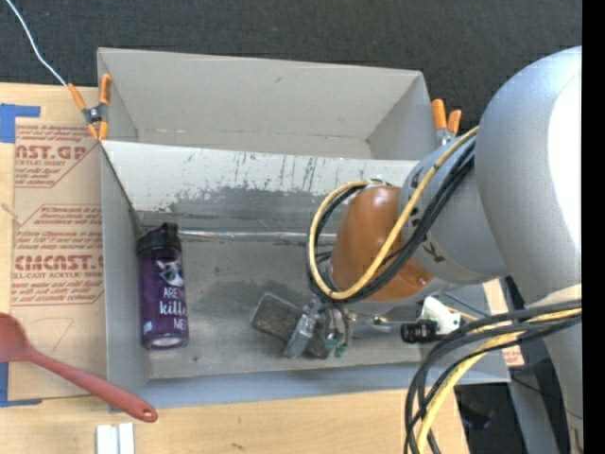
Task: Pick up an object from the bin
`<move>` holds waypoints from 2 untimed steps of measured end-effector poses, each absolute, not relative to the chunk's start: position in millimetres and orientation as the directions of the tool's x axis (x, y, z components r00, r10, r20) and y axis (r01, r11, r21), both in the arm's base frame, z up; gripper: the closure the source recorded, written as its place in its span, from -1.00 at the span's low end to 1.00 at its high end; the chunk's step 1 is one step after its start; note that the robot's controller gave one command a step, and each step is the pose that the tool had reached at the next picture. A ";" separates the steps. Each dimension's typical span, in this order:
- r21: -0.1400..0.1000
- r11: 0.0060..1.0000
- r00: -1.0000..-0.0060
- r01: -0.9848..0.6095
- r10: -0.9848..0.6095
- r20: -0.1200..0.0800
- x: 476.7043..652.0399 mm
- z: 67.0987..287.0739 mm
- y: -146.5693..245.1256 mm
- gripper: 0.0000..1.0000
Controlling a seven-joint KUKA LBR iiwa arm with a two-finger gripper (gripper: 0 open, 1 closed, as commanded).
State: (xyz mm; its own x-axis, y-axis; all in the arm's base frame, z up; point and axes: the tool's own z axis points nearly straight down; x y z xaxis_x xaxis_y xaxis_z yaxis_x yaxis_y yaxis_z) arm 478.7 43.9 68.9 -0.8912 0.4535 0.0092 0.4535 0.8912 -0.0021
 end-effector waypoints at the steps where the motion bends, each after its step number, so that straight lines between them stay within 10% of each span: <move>1: -0.004 0.891 -0.891 0.454 0.454 0.012 477.7 74.2 43.9 1.00; 2: -0.002 0.891 -0.891 0.453 0.453 0.010 478.7 115.0 44.2 1.00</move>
Offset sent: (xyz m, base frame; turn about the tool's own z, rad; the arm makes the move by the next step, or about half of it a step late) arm 0.0001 0.0000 0.0466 0.0000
